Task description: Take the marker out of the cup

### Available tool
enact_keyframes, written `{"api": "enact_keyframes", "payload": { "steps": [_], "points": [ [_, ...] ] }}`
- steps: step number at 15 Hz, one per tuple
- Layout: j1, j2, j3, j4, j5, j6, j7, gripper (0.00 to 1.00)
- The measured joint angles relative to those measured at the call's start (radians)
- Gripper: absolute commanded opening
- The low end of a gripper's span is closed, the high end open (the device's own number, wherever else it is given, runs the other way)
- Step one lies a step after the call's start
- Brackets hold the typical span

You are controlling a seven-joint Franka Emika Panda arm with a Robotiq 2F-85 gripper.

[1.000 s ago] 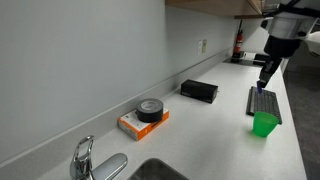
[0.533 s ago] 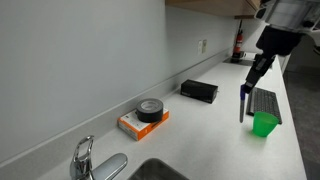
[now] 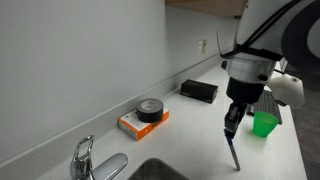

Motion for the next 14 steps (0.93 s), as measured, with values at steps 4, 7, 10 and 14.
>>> {"api": "enact_keyframes", "payload": {
  "steps": [4, 7, 10, 14],
  "points": [
    [-0.019, 0.134, -0.018, 0.115, 0.0, 0.002, 0.017, 0.38],
    [-0.028, 0.195, -0.031, 0.185, -0.001, 0.017, 0.035, 0.55],
    [-0.029, 0.222, -0.038, 0.225, -0.006, 0.032, 0.042, 0.77],
    [-0.03, 0.23, -0.043, 0.252, -0.007, 0.037, 0.042, 1.0]
  ]
}}
